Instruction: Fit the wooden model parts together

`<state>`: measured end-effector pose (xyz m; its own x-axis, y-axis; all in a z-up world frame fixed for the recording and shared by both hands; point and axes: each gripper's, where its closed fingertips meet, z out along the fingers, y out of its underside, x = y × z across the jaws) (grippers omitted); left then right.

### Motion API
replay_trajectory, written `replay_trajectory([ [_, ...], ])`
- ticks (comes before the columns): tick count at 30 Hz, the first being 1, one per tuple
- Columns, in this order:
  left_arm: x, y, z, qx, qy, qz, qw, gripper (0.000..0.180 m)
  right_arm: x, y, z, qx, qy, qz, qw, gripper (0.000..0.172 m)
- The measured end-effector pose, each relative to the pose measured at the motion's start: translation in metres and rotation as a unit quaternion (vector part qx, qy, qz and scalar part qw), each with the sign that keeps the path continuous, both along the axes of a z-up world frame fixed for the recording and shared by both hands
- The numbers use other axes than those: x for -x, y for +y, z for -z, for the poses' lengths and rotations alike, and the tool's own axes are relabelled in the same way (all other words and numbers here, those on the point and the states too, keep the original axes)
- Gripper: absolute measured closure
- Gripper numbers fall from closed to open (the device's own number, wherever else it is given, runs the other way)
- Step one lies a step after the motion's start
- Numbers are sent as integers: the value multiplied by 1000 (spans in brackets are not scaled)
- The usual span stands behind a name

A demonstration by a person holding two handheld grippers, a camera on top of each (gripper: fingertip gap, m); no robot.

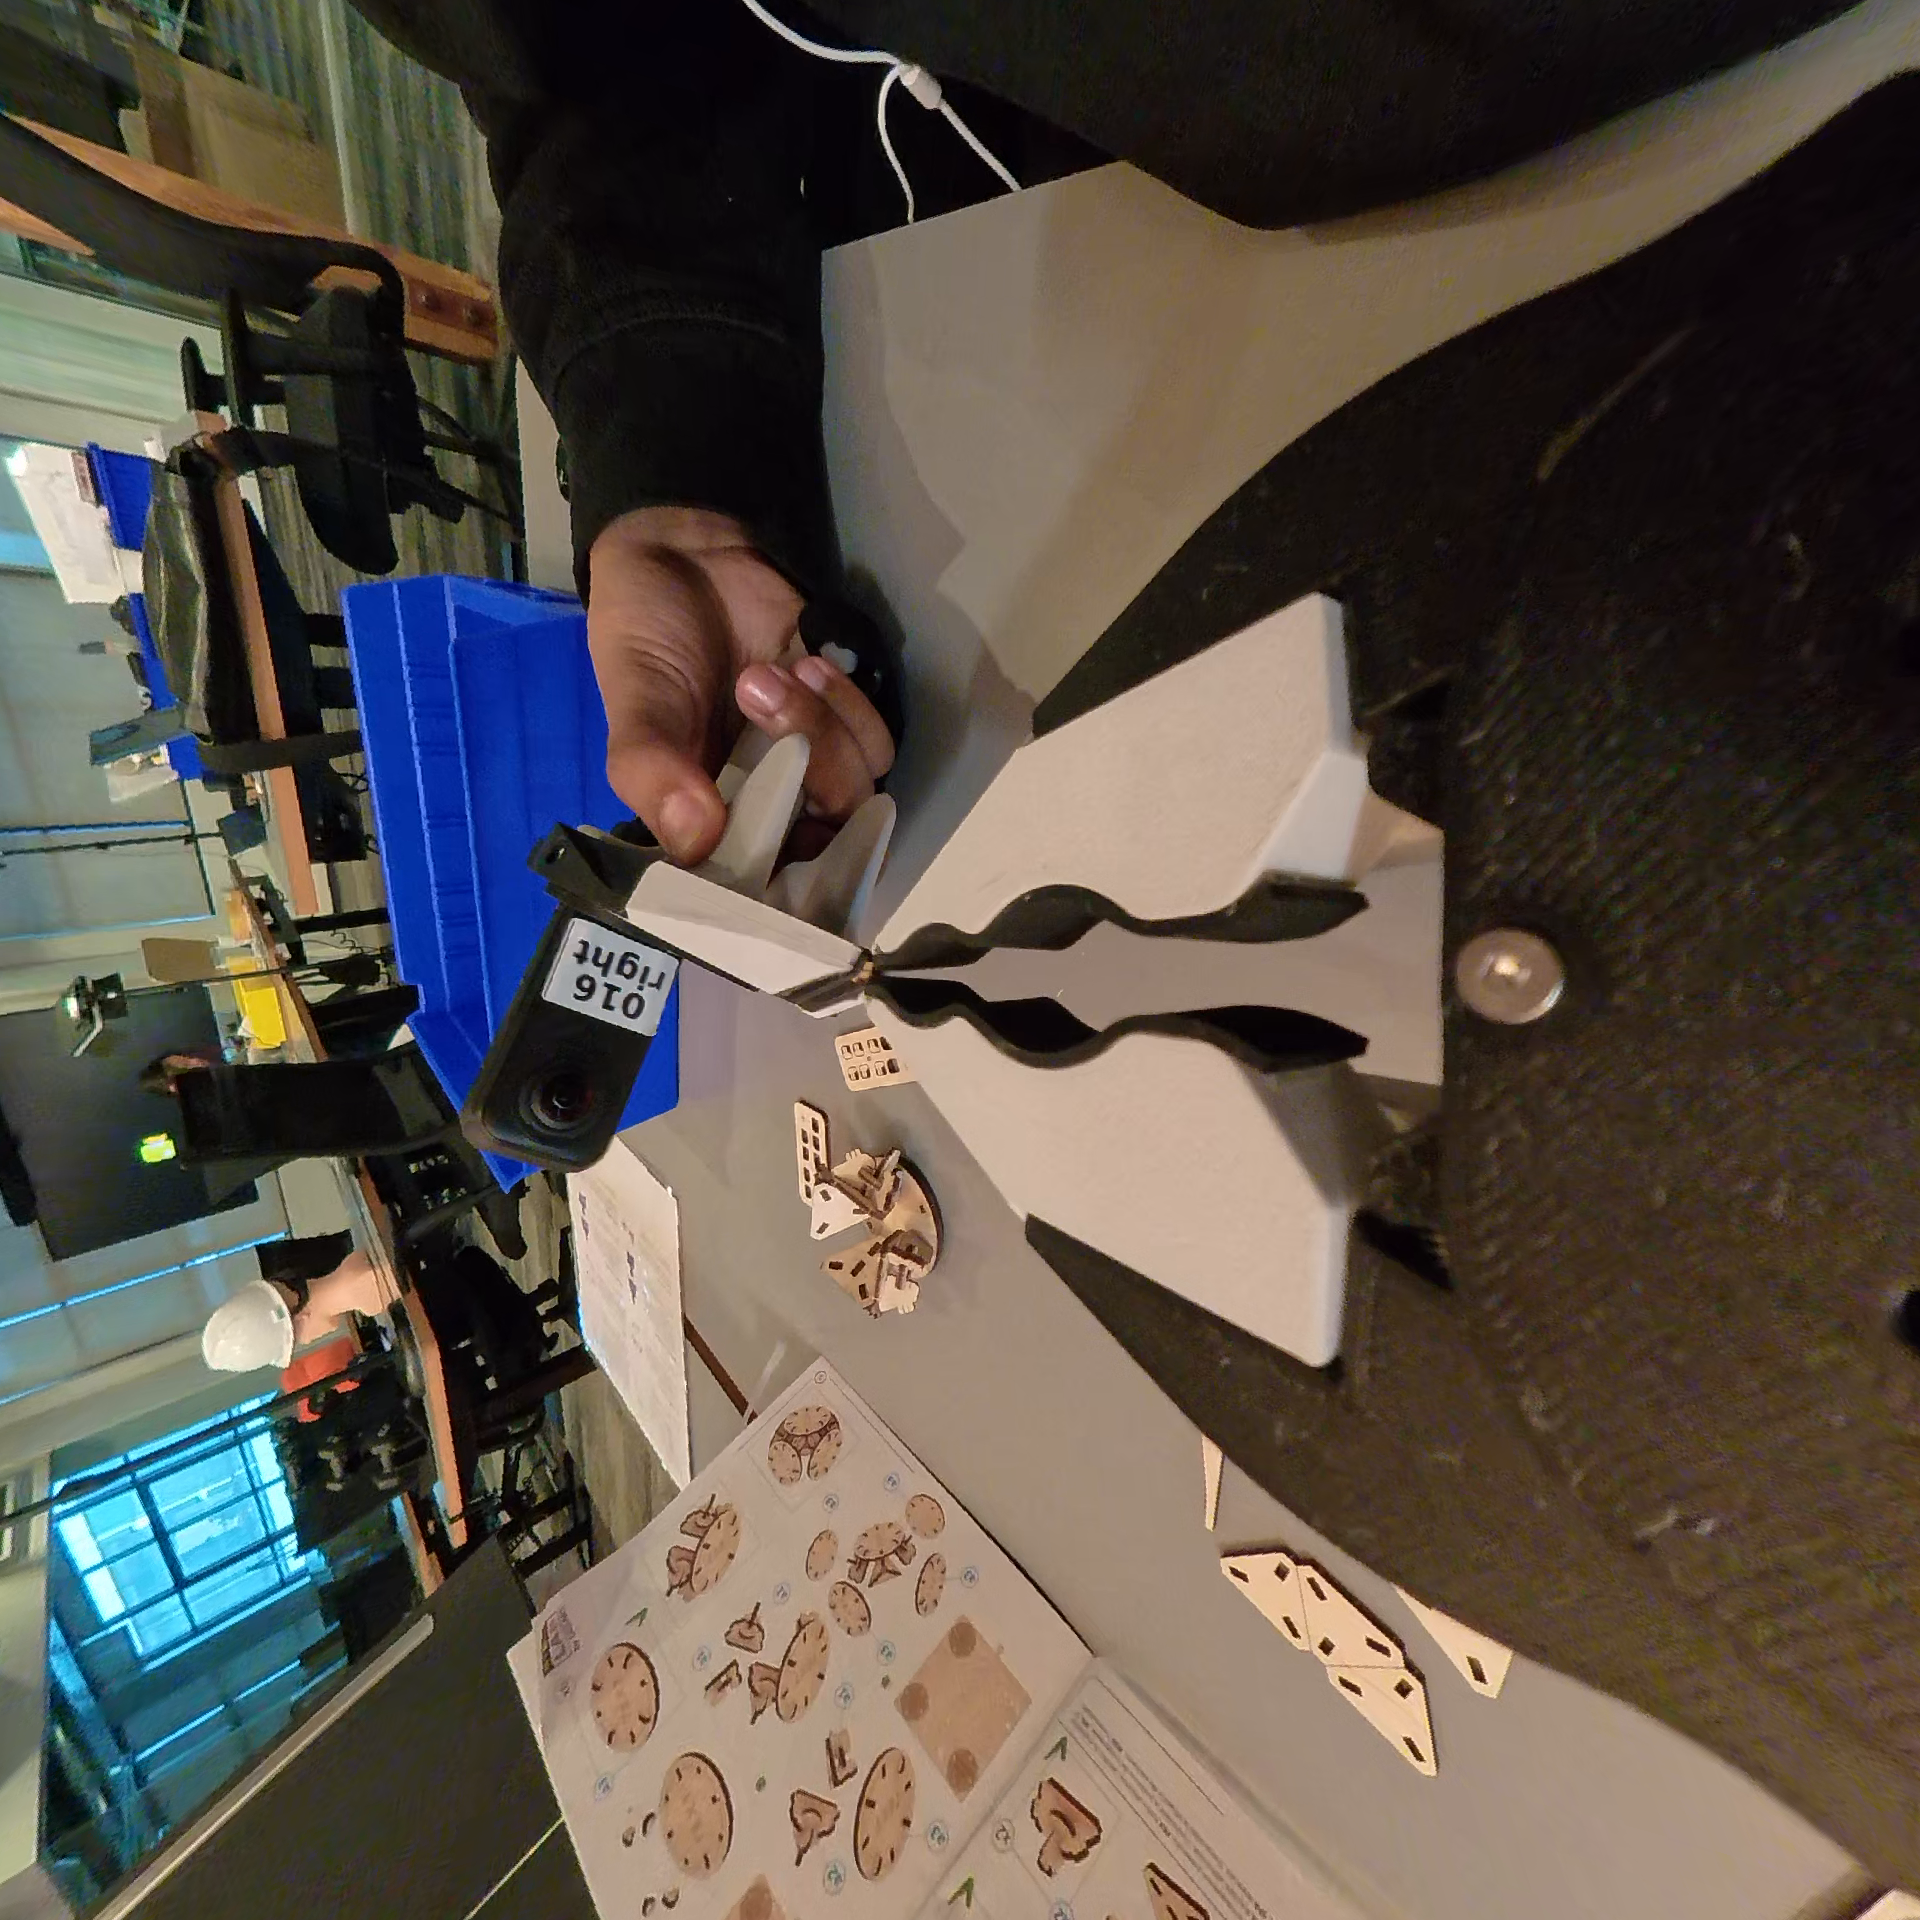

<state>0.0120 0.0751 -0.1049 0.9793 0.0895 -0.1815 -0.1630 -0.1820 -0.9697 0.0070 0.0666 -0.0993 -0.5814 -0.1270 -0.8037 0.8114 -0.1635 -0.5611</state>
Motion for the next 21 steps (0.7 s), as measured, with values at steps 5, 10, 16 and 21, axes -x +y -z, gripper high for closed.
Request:
replay_trajectory([
  [5,-1,1,3,8,0,5,1000,180,6,5,2,-16,12,25,999,172],
  [10,-21,8,25,61,-30,65,996,177,20,18,7,-71,52,81,993,172],
  [16,-52,17,70,194,-110,135,965,137,28,30,4,-67,54,109,990,172],
  [21,-42,21,80,221,-117,99,963,122,25,27,2,-58,53,100,992,172],
])
